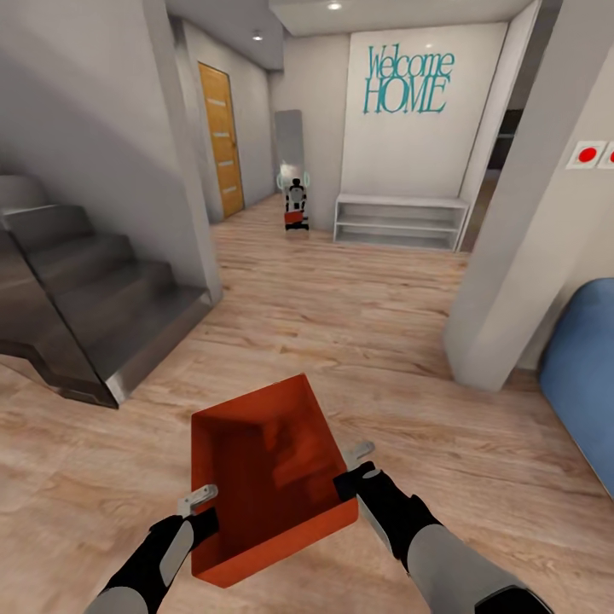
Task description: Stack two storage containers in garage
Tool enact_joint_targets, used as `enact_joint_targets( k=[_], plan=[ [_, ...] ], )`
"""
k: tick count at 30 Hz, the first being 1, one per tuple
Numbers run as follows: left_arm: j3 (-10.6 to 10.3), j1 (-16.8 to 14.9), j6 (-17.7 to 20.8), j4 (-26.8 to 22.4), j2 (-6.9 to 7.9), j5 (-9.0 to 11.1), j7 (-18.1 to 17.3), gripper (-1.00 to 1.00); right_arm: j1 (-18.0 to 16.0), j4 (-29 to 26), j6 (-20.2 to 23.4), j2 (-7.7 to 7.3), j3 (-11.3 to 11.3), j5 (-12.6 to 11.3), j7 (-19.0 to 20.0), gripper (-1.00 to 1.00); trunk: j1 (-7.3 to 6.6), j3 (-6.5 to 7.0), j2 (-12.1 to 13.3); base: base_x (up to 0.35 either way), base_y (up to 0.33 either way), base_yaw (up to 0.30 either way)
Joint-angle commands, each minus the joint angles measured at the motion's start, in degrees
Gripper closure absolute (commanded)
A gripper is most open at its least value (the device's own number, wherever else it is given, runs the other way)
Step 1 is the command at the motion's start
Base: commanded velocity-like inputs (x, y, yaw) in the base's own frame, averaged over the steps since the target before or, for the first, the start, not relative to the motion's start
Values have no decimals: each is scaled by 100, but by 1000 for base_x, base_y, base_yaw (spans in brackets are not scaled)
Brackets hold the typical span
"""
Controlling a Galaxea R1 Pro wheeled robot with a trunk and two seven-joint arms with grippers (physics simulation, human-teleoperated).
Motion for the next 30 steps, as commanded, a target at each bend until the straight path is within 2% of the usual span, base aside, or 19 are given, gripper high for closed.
enact_joint_targets(
  k=[1, 30],
  plan=[
    [42, -6, 115, -2, -32, 327, 46, 100, 4, -20, -101, 24, 356, -71, 143, 100, 3, -5, -2, 340, 0, 0],
    [42, -6, 115, -3, -38, 327, 46, 100, 4, -20, -101, 24, 354, -71, 143, 100, 3, -5, -2, 340, 0, 0]
  ],
)
